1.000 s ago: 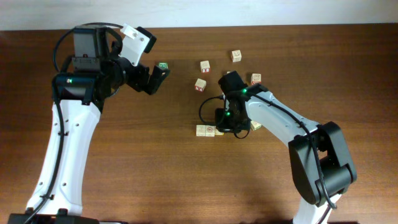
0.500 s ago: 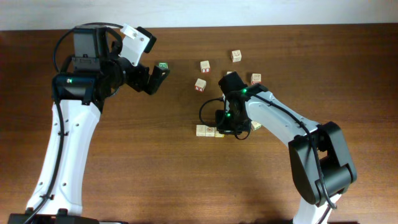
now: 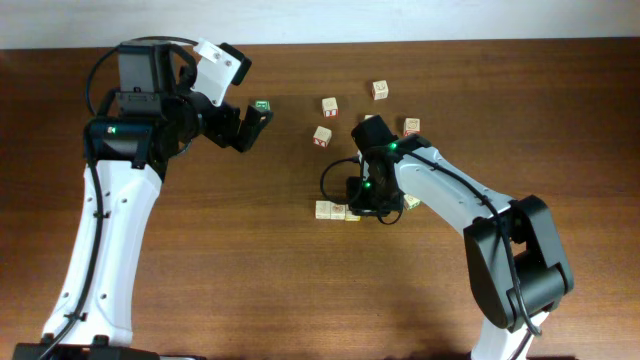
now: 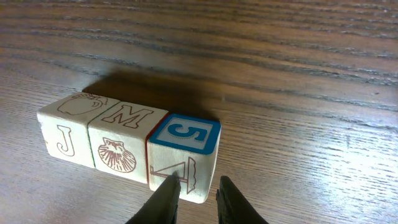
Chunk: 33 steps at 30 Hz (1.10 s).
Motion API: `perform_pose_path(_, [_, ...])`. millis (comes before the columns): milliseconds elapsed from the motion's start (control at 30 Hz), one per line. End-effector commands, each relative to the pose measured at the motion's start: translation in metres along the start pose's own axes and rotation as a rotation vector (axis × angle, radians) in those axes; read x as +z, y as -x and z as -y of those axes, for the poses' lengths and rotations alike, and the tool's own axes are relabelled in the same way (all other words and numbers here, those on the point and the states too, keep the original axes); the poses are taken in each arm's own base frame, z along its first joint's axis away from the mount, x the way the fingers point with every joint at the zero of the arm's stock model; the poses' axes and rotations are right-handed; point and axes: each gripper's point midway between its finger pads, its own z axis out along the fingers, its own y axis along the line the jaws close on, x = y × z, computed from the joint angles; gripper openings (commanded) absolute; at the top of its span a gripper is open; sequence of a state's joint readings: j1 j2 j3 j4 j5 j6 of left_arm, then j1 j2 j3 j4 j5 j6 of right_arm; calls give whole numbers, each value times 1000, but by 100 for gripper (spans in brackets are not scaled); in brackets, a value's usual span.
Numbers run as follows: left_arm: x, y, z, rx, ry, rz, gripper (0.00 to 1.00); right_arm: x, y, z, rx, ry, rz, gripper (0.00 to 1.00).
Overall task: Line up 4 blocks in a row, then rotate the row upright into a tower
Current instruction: 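Place the blue-5 block against the shell block with the right gripper, then move the right gripper right and grasp the yellow-O block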
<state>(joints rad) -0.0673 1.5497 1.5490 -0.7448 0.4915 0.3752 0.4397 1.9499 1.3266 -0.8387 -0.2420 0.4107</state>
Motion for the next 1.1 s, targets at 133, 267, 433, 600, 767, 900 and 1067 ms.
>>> perform_pose_path(133, [-2,8,1,17,-10,20,99,16,-7,5,-12,-31,-33,22])
perform_pose_path(267, [-2,8,1,17,-10,20,99,16,-7,5,-12,-31,-34,23])
perform_pose_path(433, [-2,8,1,17,-10,20,99,8,-10,9,-16,-42,-60,23])
perform_pose_path(600, [-2,8,1,17,-10,20,99,-19,0,9,-68,-46,-71,26])
perform_pose_path(767, [-2,8,1,17,-10,20,99,-46,19,6,-85,-33,-29,31])
perform_pose_path(900, [-2,8,1,17,-10,20,99,-57,24,26,-116,-128,-18,36])
perform_pose_path(1067, [-2,8,1,17,-10,20,99,-66,29,67,-195,-218,-36,49])
